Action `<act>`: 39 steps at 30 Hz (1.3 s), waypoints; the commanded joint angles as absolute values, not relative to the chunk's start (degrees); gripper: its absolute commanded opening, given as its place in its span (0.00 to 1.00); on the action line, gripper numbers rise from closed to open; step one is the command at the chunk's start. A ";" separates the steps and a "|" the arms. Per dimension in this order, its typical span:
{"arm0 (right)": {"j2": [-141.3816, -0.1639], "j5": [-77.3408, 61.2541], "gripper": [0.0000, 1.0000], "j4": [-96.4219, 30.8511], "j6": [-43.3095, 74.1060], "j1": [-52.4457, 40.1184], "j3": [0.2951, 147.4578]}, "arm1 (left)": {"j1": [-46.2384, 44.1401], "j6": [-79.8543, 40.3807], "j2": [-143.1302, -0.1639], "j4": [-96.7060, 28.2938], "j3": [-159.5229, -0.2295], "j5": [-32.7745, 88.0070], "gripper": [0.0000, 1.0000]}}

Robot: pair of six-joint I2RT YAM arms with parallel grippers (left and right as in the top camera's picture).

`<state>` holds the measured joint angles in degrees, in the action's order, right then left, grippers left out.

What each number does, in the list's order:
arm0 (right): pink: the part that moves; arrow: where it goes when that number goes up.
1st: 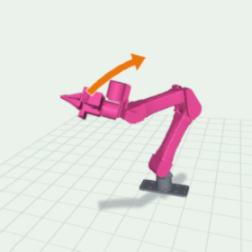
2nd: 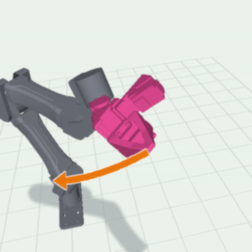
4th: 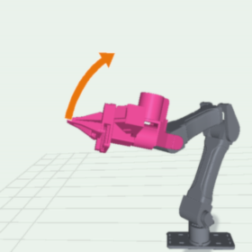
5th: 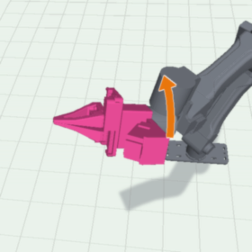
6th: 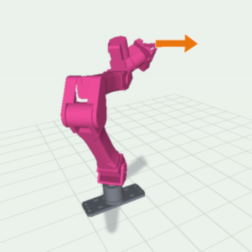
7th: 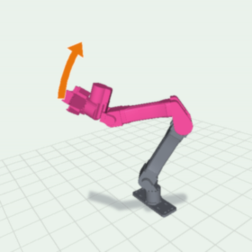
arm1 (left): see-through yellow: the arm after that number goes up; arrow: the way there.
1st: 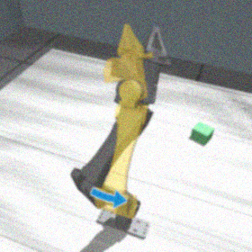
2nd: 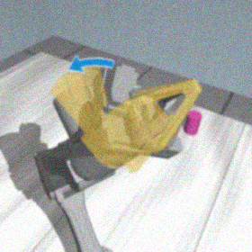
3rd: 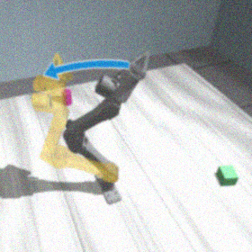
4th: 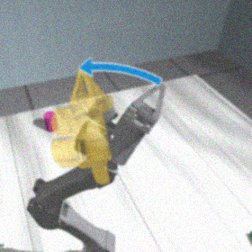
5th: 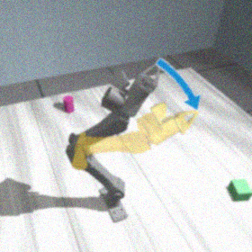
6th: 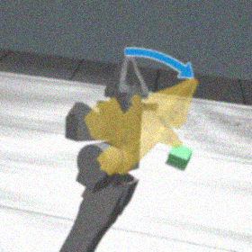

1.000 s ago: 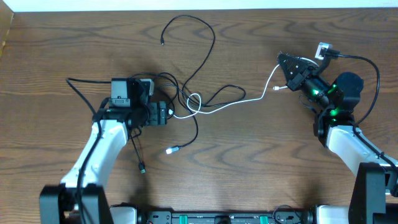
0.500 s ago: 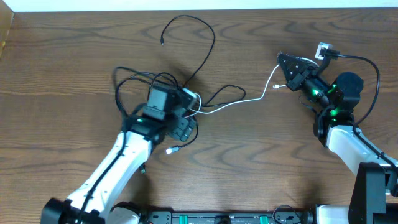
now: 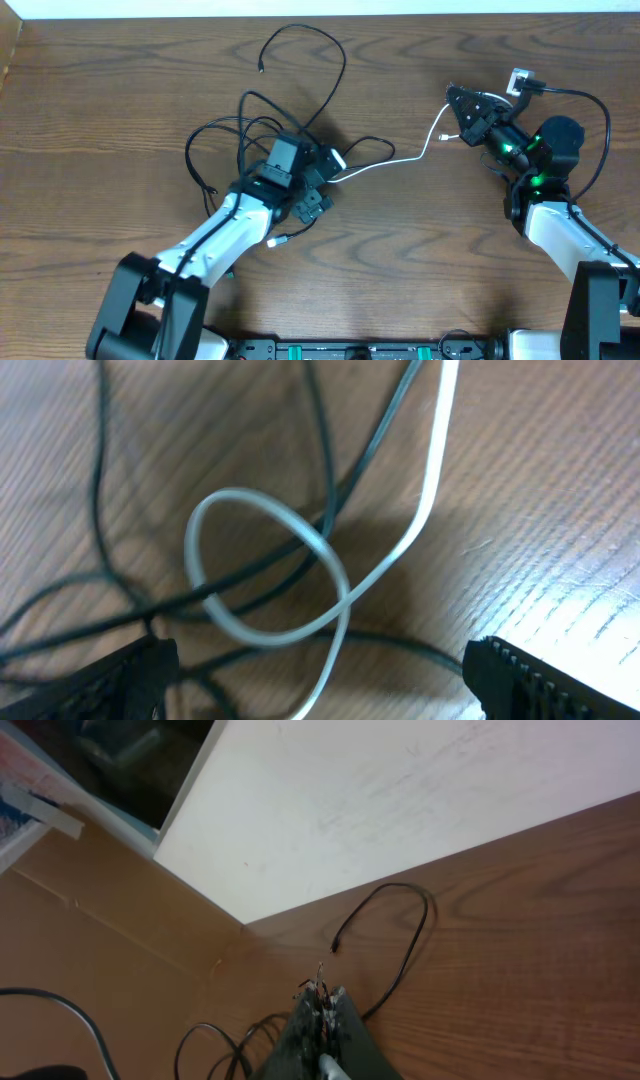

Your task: Untangle cables

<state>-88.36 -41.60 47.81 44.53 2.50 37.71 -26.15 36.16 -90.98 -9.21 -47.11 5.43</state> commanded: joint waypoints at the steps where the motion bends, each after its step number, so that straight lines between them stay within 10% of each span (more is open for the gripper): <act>1: -87.85 -41.54 0.01 47.92 43.62 2.52 38.39 | -27.46 42.24 -93.45 -7.16 -47.05 5.10 0.96; 12: -87.85 -41.54 0.01 47.70 42.59 2.52 38.39 | -27.73 42.41 -99.68 0.30 -47.05 5.10 0.85; 22: -87.85 -41.52 0.01 47.72 42.59 2.52 38.39 | -27.75 42.33 -99.55 0.75 -47.07 5.10 0.08; 39: -87.85 -41.52 0.05 47.70 42.59 2.52 38.39 | -27.75 31.86 -76.34 2.20 -47.07 5.13 0.08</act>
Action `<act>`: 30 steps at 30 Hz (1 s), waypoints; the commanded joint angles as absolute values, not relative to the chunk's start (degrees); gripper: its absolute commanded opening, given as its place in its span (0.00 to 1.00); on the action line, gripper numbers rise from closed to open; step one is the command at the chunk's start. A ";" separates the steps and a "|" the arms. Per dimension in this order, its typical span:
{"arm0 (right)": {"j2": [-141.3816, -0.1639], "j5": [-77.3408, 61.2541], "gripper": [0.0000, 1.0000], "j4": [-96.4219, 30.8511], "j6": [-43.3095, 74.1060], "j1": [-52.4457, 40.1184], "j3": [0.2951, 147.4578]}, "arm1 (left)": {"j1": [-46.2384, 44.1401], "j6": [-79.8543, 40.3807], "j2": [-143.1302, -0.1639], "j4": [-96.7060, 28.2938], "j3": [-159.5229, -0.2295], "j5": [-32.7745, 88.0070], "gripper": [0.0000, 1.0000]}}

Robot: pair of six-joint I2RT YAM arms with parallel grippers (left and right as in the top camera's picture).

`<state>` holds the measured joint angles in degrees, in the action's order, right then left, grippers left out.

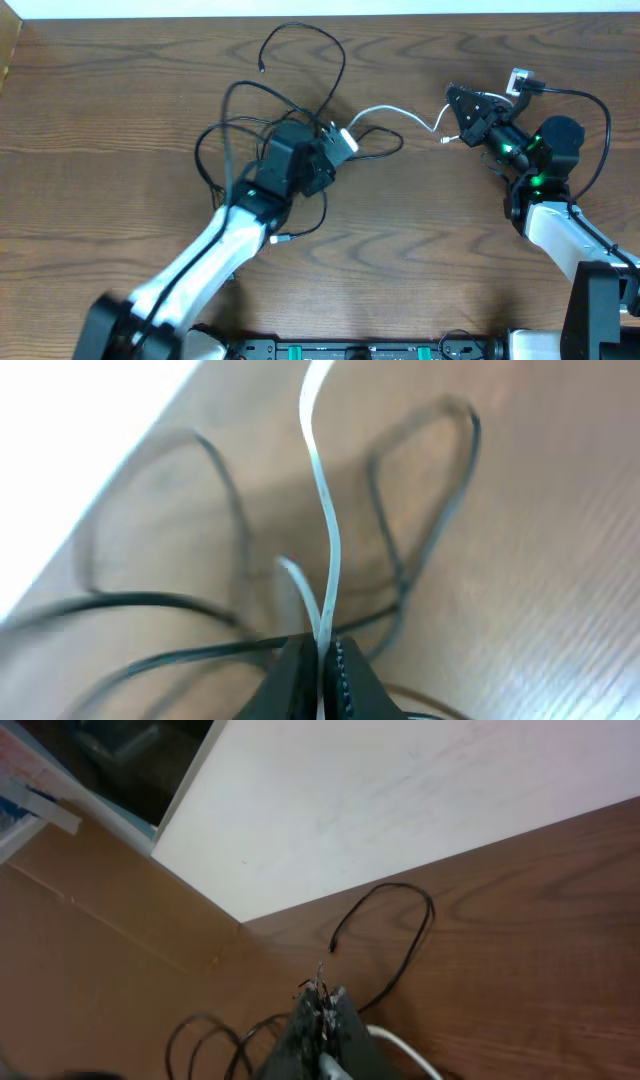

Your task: Untangle cables

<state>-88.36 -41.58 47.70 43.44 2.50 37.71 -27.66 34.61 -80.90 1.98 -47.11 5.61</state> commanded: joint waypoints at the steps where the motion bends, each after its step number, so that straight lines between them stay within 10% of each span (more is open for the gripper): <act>1: -87.85 -41.52 0.14 47.72 42.59 2.52 38.39 | -27.75 31.55 -74.37 2.20 -47.07 5.10 0.07; 5: -87.85 -41.56 0.73 47.70 42.61 2.52 38.39 | -27.73 31.46 -67.68 2.04 -47.07 5.08 0.08; 8: -87.85 -41.56 0.97 47.46 42.59 2.37 38.39 | -27.73 31.14 -64.14 2.04 -47.07 5.10 0.08; 30: -87.85 -41.58 0.99 52.99 42.61 -2.48 38.39 | -27.73 24.69 -50.52 6.98 -47.07 5.13 0.08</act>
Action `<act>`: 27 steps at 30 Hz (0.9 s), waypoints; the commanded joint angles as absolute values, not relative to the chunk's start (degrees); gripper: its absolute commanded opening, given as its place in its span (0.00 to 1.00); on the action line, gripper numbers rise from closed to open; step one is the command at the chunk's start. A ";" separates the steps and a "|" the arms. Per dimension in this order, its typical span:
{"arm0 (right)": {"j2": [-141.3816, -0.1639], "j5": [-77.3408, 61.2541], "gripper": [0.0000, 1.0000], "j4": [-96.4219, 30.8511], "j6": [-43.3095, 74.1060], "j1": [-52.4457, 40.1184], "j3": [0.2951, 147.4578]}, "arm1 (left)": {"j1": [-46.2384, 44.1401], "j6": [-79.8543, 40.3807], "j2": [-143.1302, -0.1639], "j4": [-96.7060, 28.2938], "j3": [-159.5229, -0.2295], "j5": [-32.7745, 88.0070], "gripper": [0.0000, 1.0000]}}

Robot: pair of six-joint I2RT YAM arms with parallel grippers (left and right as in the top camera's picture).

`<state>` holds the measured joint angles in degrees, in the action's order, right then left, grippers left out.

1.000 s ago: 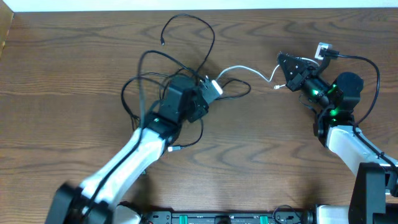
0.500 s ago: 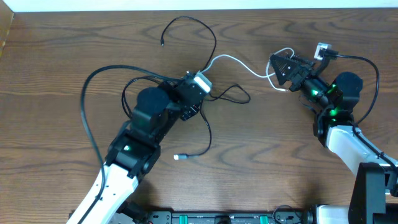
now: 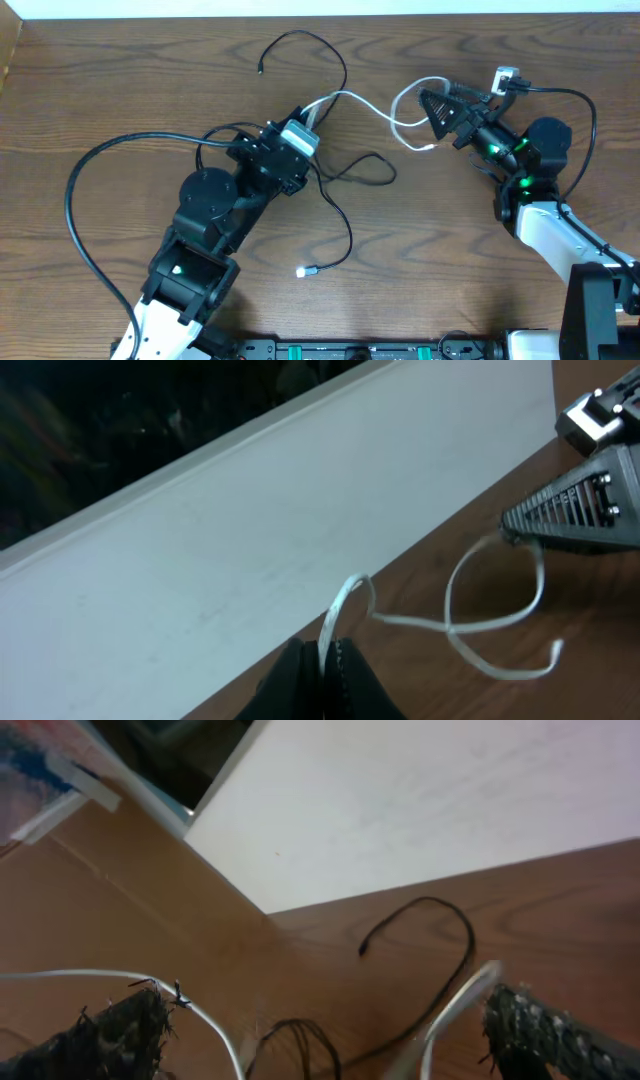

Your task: Untangle cables

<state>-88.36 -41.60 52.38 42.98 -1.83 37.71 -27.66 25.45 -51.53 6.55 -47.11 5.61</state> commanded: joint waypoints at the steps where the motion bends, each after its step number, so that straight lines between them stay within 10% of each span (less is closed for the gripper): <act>1: -87.85 -41.54 0.99 53.10 42.61 -2.70 38.39 | -27.73 24.69 -50.33 7.01 -47.07 5.13 0.08; 27: -87.85 -62.04 0.99 71.11 30.55 -5.69 38.39 | -27.73 21.71 -48.97 16.01 -47.07 11.75 0.08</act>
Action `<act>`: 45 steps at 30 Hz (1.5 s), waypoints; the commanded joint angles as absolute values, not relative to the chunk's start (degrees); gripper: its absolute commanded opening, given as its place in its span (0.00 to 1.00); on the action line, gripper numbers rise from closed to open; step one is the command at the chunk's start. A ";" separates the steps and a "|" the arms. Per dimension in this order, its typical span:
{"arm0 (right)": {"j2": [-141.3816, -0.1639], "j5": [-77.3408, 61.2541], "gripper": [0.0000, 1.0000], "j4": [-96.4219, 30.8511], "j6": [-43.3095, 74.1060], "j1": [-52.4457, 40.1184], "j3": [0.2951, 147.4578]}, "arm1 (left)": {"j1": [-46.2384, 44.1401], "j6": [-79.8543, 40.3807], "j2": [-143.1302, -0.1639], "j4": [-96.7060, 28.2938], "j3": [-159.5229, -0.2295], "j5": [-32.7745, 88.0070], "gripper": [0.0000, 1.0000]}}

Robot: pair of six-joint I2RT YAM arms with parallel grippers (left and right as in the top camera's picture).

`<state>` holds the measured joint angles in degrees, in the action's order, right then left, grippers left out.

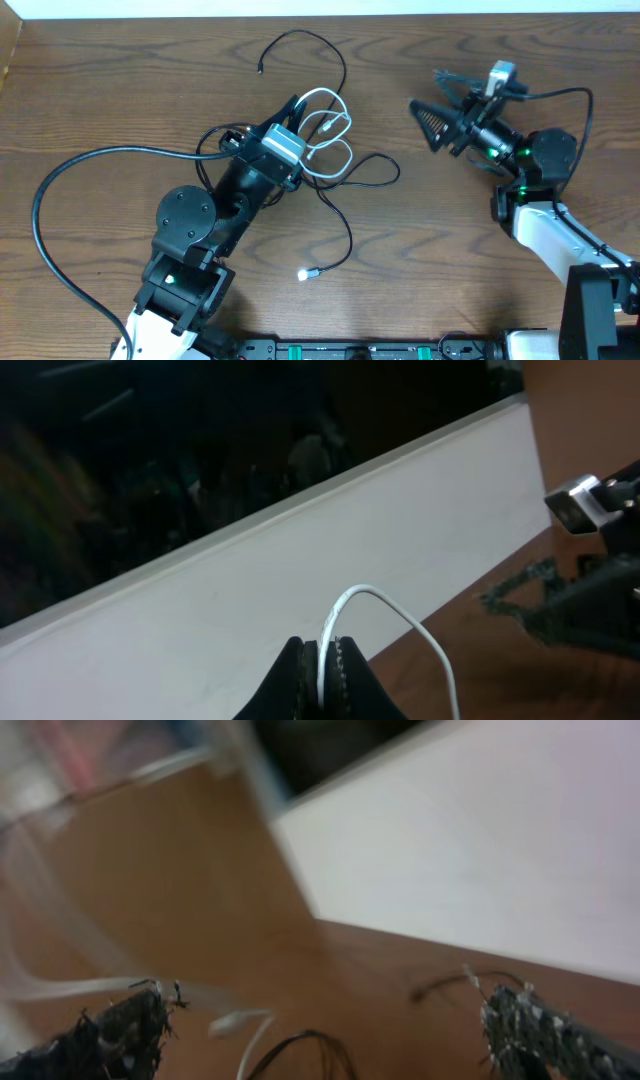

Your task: Untangle cables

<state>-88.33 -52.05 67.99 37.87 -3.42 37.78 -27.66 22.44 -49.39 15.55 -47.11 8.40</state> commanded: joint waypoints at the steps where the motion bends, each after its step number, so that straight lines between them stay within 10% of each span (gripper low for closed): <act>1: -87.85 -63.26 0.99 72.05 29.02 -6.42 38.39 | -27.73 21.71 -48.97 16.03 -47.07 13.54 0.08; 17: -87.88 -61.98 0.99 71.18 11.49 -16.58 38.39 | -27.75 17.87 -49.28 17.08 -47.07 23.62 0.08; 20: -87.88 -61.34 0.79 71.22 11.40 -16.99 38.39 | -27.75 16.69 -49.71 17.08 -47.07 23.64 0.08; 23: -87.88 -58.50 0.03 71.33 11.33 -16.97 38.39 | -27.73 16.62 -50.26 17.04 -47.07 23.57 0.08; 26: -87.88 -54.61 0.01 71.18 13.69 -16.91 38.39 | -27.73 16.62 -50.96 16.82 -47.07 23.44 0.08; 34: -87.85 -42.98 0.01 71.57 25.80 -14.79 38.41 | -27.73 16.60 -53.17 11.79 -47.07 23.38 0.86; 45: -87.85 -31.42 0.01 76.29 37.30 -0.49 38.94 | -27.73 16.60 -54.98 -2.04 -47.07 23.38 0.91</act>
<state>-88.33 -37.39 76.14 33.74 -5.69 37.82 -27.66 16.51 -54.15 0.54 -47.09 22.65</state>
